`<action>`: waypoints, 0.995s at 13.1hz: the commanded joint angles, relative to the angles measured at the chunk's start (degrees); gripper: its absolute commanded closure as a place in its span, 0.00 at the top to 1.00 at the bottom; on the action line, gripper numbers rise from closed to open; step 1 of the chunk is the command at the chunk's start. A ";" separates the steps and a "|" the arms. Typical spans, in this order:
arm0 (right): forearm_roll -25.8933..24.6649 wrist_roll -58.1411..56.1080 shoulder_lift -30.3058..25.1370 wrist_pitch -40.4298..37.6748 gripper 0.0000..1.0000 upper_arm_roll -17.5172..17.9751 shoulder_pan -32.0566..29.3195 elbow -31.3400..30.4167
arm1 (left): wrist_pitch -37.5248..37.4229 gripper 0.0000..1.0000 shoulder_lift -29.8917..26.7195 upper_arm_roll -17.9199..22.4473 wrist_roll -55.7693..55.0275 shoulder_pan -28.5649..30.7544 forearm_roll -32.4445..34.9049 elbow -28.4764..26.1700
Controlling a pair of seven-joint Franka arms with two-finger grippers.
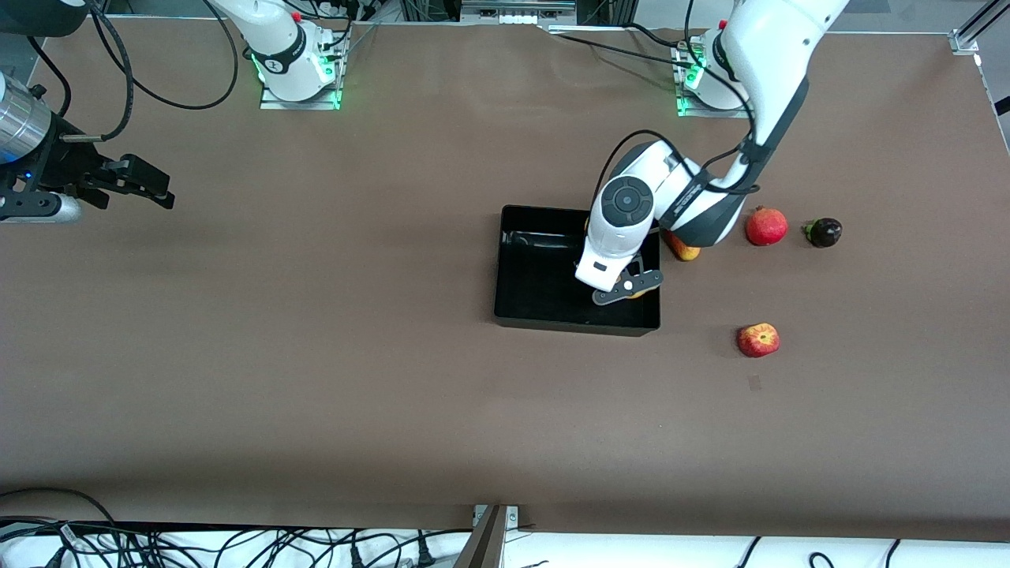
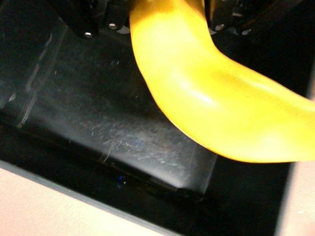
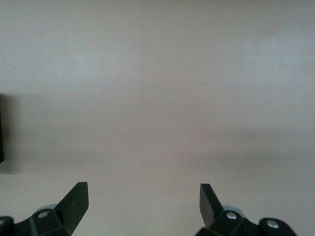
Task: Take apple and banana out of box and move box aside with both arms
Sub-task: 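Close the left gripper on the yellow banana and lift it, then place the banana on the table while the right gripper grips the tray rim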
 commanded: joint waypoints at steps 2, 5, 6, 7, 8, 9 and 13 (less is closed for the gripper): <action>0.20 0.16 0.20 -0.32 1.00 0.49 -0.51 0.84 | -13.56 0.00 -2.32 0.57 8.71 0.92 -3.97 5.61; 0.81 -0.45 0.55 0.55 1.00 0.75 -0.07 0.75 | -22.89 0.00 -2.67 6.34 22.48 4.87 -4.06 9.57; 1.86 -1.24 2.90 0.99 1.00 0.84 0.46 1.01 | -23.44 0.00 -2.67 9.42 28.72 6.28 -3.97 9.84; 1.78 -1.25 5.10 1.17 1.00 0.84 0.55 1.36 | -22.31 0.00 -2.15 13.28 35.22 7.68 -3.36 10.01; 1.87 -1.34 6.78 0.74 1.00 0.84 0.81 1.28 | -19.86 0.00 -1.54 16.19 41.29 8.91 -3.27 10.71; 1.87 -1.60 8.79 -0.40 1.00 0.84 1.68 0.84 | -18.10 0.00 -1.27 18.91 47.61 10.15 -3.35 10.89; 2.05 0.15 12.40 -1.13 1.00 0.93 9.32 1.28 | -5.90 0.00 4.42 25.79 66.20 15.50 -3.44 9.67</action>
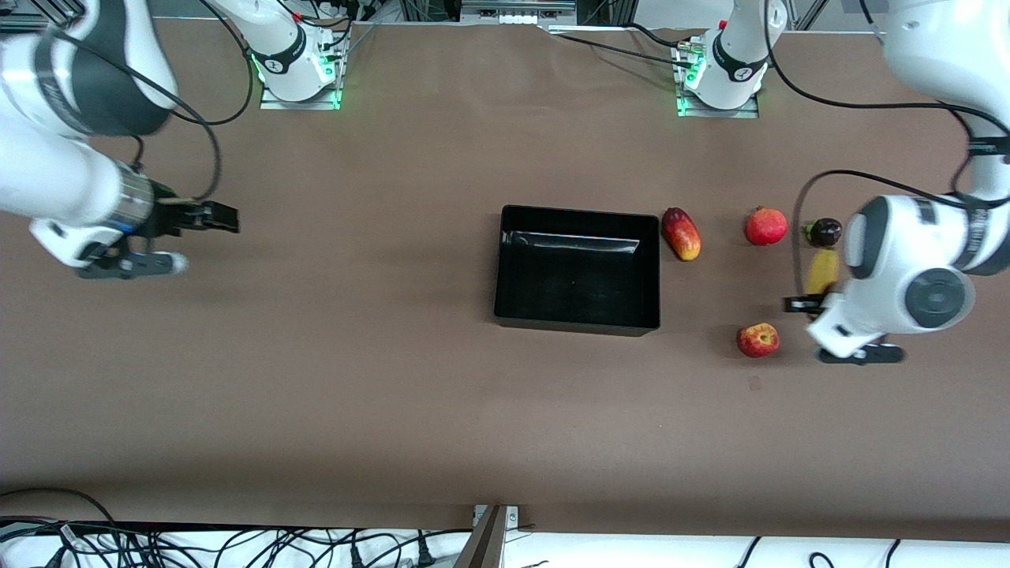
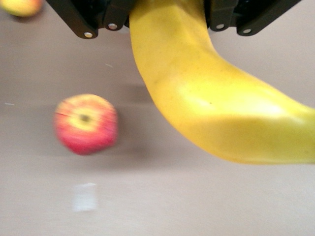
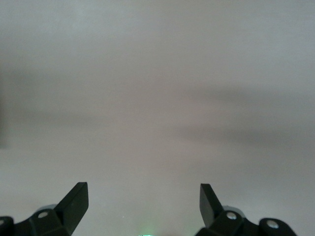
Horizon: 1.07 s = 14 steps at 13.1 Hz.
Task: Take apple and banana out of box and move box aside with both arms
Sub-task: 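Place the banana on the table while the right gripper grips the tray rim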
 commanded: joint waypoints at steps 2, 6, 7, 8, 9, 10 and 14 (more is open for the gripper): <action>2.00 8.28 4.25 5.14 1.00 -0.17 10.45 1.35 | 16.71 0.00 6.98 2.77 6.49 2.21 -1.22 -4.57; 3.24 27.37 13.57 18.15 1.00 -0.09 21.10 2.40 | 29.53 0.00 9.36 3.22 5.18 2.29 -1.22 -10.58; 3.85 31.67 16.38 20.61 1.00 -0.09 23.29 3.97 | 30.06 0.00 9.46 3.30 4.74 2.29 -1.22 -10.67; 6.47 34.50 18.75 21.85 1.00 -0.09 24.62 5.99 | 30.23 0.00 9.46 3.22 4.65 2.21 -1.22 -10.76; 8.58 36.00 20.95 22.39 1.00 -0.09 26.11 7.84 | 30.32 0.36 9.72 3.30 4.65 2.21 -1.22 -10.76; 9.04 37.67 22.89 23.26 1.00 -0.17 28.13 9.51 | 30.32 0.99 9.81 3.30 4.65 2.21 -1.13 -10.76; 8.78 44.61 27.91 31.69 1.00 -0.26 33.41 10.58 | 29.63 1.00 9.11 3.30 4.73 2.03 -1.13 -10.76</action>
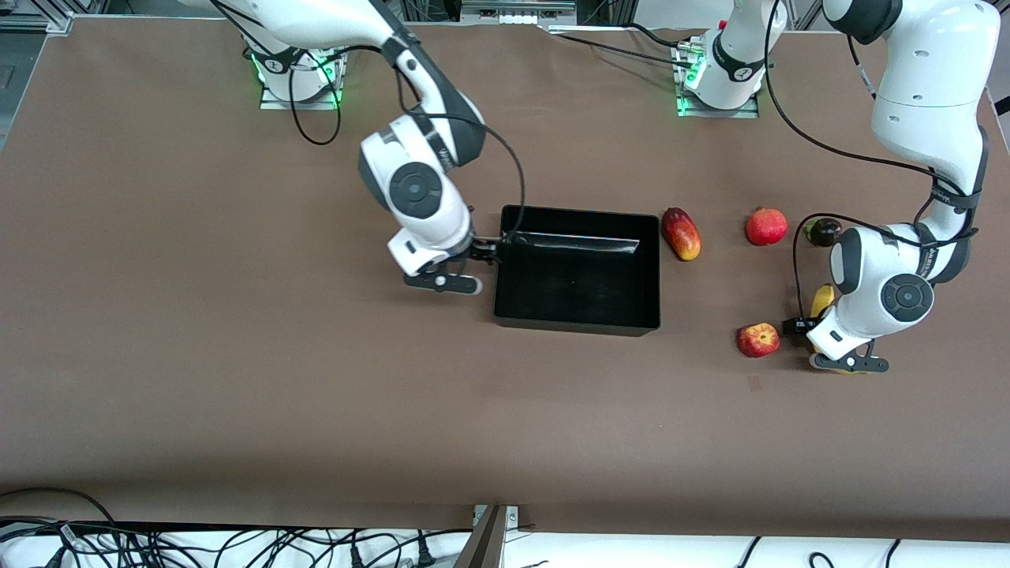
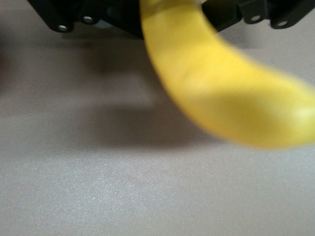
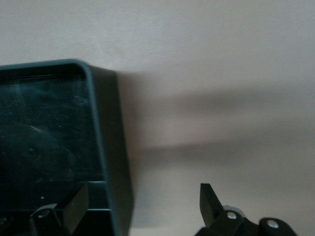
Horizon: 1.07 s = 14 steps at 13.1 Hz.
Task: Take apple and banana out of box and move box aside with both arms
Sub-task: 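Place the banana on the table while the right gripper grips the tray rim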
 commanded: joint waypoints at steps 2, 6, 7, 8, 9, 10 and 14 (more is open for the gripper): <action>0.19 4.18 4.79 6.22 1.00 -0.79 4.15 1.89 | -2.27 1.00 -2.70 0.40 0.35 -0.76 -1.13 -1.09; -0.86 3.83 7.17 7.73 0.68 -0.79 5.21 1.80 | -14.82 1.00 -8.76 0.22 1.23 -1.20 -1.13 -0.38; -1.22 3.74 7.17 7.73 0.47 -0.79 5.21 1.54 | -17.90 1.00 -10.95 0.13 1.14 -1.89 -1.22 -0.29; -1.31 3.56 7.17 7.73 0.21 -0.79 5.21 1.36 | -21.06 1.00 -12.80 -0.04 0.27 -2.42 -1.92 0.49; -1.48 3.39 7.26 7.64 0.00 -0.79 5.21 1.27 | -23.88 1.00 -15.08 -0.56 -0.95 -2.52 -2.19 0.76; -1.49 3.21 7.18 7.47 0.00 -0.88 5.12 1.27 | -25.56 1.00 -17.63 -1.96 -2.79 -2.43 -3.23 0.68; -1.40 2.33 5.51 5.46 0.00 -1.23 3.98 1.36 | -33.29 1.00 -30.80 -4.44 -6.67 -2.43 -10.77 0.76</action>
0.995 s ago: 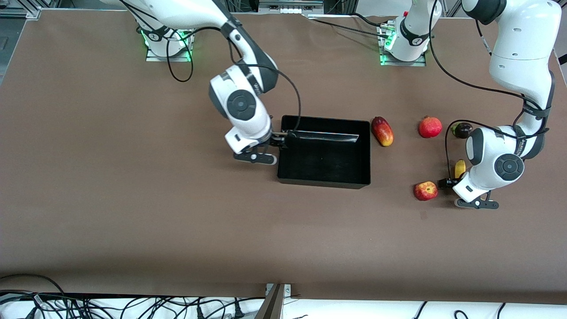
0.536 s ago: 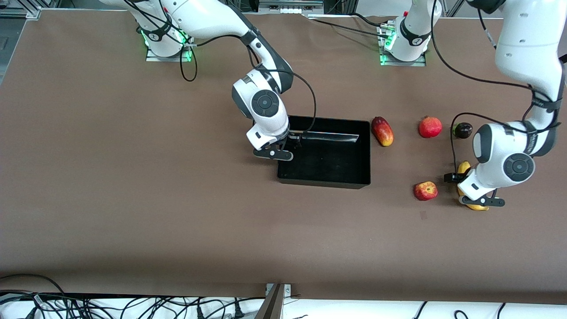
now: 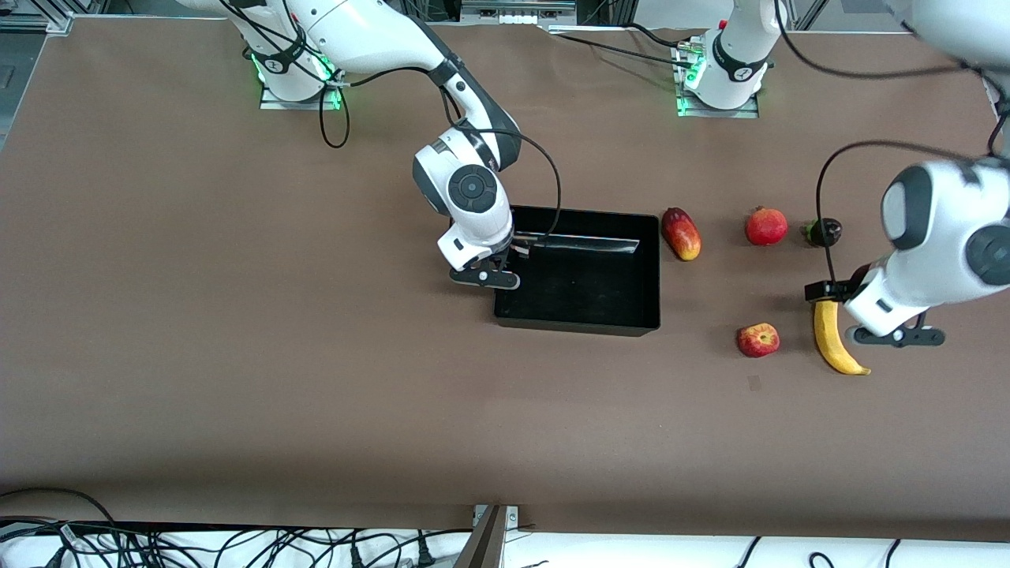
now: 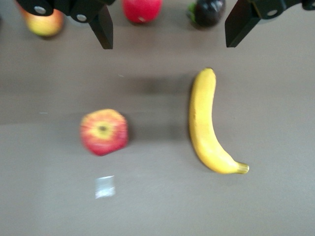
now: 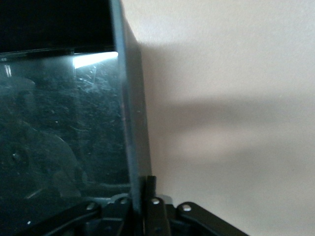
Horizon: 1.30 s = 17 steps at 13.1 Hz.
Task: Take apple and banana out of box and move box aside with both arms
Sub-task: 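Drag the tray away from the fruits while the left gripper returns to rest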
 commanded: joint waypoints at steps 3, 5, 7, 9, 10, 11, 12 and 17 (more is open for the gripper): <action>-0.29 -7.39 -6.34 -10.59 0.00 -2.93 -3.65 0.78 | -10.73 1.00 -14.61 -1.96 -2.97 -0.16 -7.05 3.05; -0.02 -15.21 -11.00 -17.46 0.00 -5.39 -7.43 0.09 | -17.77 1.00 -17.78 -1.97 -2.88 -1.12 -7.22 6.93; 0.15 -24.78 -15.92 -19.51 0.00 -10.21 -9.37 -4.63 | -18.94 1.00 -21.29 -1.88 -2.88 -1.74 -6.35 7.03; 0.15 -32.62 -21.20 -18.12 0.00 -16.98 -9.38 -12.28 | -23.66 1.00 -23.15 -1.97 -2.97 -2.36 -6.26 8.51; 0.24 -36.31 -23.05 -17.33 0.00 -20.31 -9.38 -15.36 | -26.38 1.00 -23.33 -1.88 -2.97 -2.53 -6.26 10.18; 0.24 -41.13 -24.02 -16.62 0.00 -23.83 -9.38 -17.91 | -28.33 1.00 -23.42 -1.80 -2.97 -2.53 -6.26 12.28; 0.41 -46.49 -24.73 -15.40 0.00 -27.34 -9.47 -20.63 | -29.39 1.00 -23.33 -1.62 -2.97 -2.53 -6.26 13.70; 6.47 -65.34 -26.76 -0.72 0.00 -35.90 -11.39 -36.82 | -31.77 1.00 -23.68 -1.44 -4.37 -4.03 -6.26 14.06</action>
